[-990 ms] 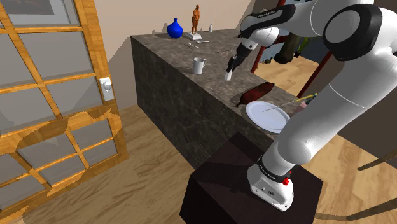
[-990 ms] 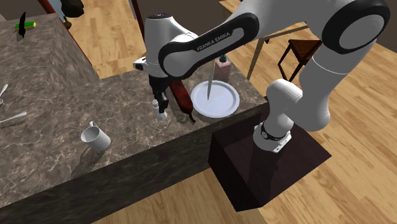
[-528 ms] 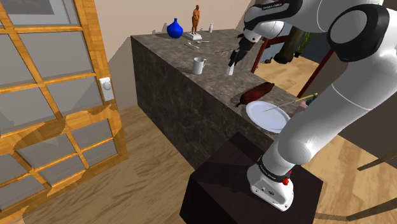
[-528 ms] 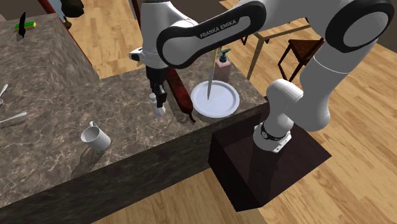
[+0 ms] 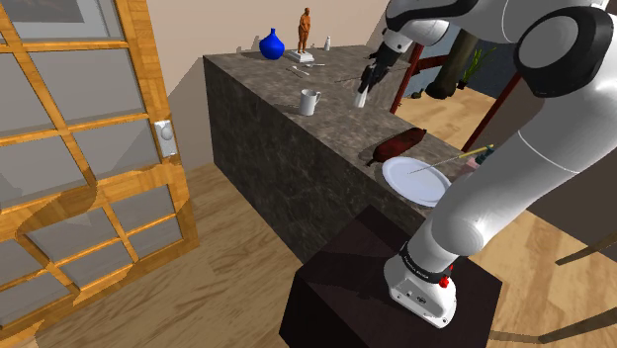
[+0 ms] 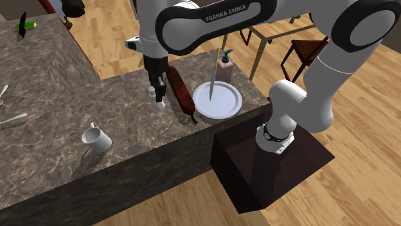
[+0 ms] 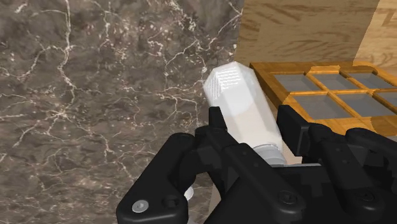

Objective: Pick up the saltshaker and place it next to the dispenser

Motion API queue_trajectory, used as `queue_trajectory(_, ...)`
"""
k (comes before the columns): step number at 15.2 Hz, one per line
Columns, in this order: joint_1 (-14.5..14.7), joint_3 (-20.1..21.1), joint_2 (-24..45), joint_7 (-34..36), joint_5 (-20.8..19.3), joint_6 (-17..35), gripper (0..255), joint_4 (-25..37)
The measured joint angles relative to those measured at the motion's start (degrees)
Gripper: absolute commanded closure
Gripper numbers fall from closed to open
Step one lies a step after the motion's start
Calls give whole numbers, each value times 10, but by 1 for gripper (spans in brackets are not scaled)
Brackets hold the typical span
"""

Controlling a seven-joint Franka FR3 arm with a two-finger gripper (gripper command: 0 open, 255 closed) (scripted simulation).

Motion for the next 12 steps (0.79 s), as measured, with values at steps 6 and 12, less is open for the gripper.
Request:
queue_trajectory(6, 1, 3, -5, 13, -6, -45, 255, 43)
queue_trajectory(12, 2, 4, -3, 21, -8, -87, 255, 86)
